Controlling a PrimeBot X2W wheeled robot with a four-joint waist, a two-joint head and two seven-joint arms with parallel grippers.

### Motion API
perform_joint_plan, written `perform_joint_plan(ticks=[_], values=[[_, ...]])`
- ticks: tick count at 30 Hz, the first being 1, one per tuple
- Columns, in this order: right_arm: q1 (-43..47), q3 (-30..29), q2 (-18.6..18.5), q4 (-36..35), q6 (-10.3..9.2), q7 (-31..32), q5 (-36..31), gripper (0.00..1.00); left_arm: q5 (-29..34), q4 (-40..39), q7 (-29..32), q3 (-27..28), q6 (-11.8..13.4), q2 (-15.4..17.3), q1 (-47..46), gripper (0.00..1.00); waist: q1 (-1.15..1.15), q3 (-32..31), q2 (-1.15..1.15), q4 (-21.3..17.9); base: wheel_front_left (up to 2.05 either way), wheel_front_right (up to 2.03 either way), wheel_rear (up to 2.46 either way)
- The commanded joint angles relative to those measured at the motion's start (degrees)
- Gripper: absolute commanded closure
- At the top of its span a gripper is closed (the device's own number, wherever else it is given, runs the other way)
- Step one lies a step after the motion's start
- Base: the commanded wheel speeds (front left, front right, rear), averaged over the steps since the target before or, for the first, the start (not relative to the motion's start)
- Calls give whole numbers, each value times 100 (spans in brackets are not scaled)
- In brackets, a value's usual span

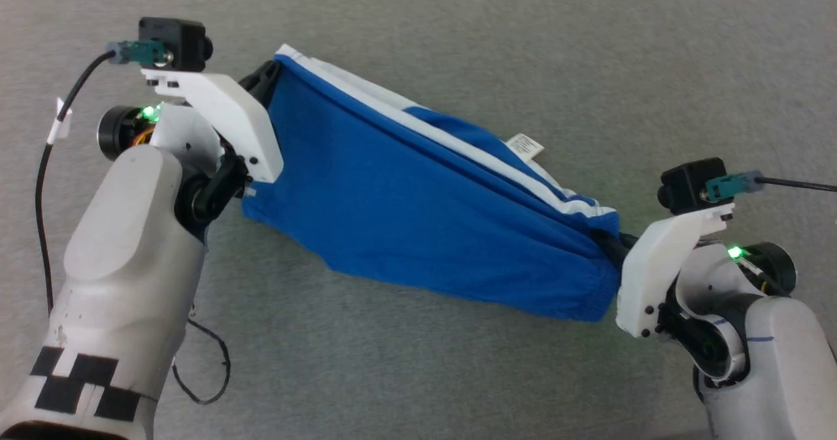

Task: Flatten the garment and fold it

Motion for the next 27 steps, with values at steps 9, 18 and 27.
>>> perform_joint_plan(ticks=[9,18,27], values=[[-190,307,1,309,-12,-310,143,0,53,689,-236,-100,-144,9,-315,80,-1,339,0,-437,0,0,0],[-1,188,1,168,-12,-924,456,0,32,1029,-606,-85,-164,-47,-401,0,-1,88,0,-307,0,0,0],[865,-242,1,-753,-12,-1112,-653,0,580,421,-2500,-48,76,310,142,0,-1,-574,0,-8,0,0,0]])
